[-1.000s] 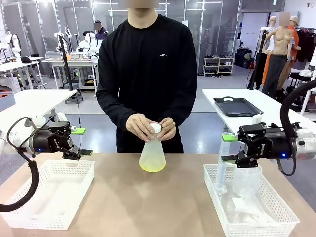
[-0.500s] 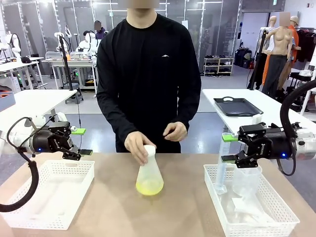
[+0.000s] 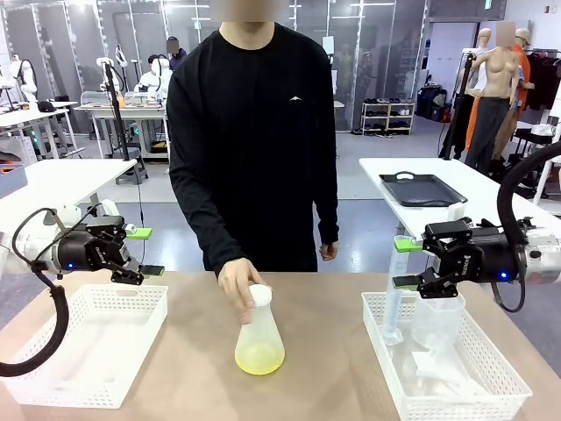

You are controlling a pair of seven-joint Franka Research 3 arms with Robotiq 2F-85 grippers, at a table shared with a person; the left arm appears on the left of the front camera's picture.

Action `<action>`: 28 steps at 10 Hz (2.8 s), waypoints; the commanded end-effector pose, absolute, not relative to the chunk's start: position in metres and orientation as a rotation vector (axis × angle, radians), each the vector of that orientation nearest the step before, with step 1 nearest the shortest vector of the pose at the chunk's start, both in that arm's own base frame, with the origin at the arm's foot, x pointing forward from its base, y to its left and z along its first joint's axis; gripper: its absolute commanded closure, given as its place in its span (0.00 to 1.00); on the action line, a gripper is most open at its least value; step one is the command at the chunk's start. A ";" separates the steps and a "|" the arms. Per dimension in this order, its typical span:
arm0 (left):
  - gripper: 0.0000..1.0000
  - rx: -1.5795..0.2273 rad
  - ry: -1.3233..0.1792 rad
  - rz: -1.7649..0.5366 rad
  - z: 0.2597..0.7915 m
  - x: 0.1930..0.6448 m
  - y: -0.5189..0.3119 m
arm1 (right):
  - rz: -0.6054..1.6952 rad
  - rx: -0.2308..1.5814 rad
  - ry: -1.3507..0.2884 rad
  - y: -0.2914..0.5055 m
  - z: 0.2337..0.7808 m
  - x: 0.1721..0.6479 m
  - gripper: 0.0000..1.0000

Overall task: Prepare the solutions needed for the experiment.
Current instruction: When the human places the Big flask in the center of the table, pick up the Big flask and place it in the left Organizing basket.

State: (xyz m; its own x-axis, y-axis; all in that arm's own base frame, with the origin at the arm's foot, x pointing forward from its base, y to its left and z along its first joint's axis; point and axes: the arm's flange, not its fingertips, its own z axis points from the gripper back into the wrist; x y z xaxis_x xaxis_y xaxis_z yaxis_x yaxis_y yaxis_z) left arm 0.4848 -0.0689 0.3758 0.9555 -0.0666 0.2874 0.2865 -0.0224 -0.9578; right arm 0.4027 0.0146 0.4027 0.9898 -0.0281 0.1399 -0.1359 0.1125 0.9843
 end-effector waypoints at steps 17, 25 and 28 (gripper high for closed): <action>0.00 -1.323 -0.573 -0.973 0.444 0.519 -0.161 | 0.097 1.458 -0.148 0.015 0.402 0.403 0.17; 0.00 -1.231 -0.625 -1.264 0.442 0.574 -0.189 | 0.097 1.458 -0.148 0.015 0.402 0.403 0.17; 0.00 -1.230 -0.691 -1.409 0.453 0.602 -0.214 | 0.097 1.458 -0.148 0.015 0.402 0.403 0.17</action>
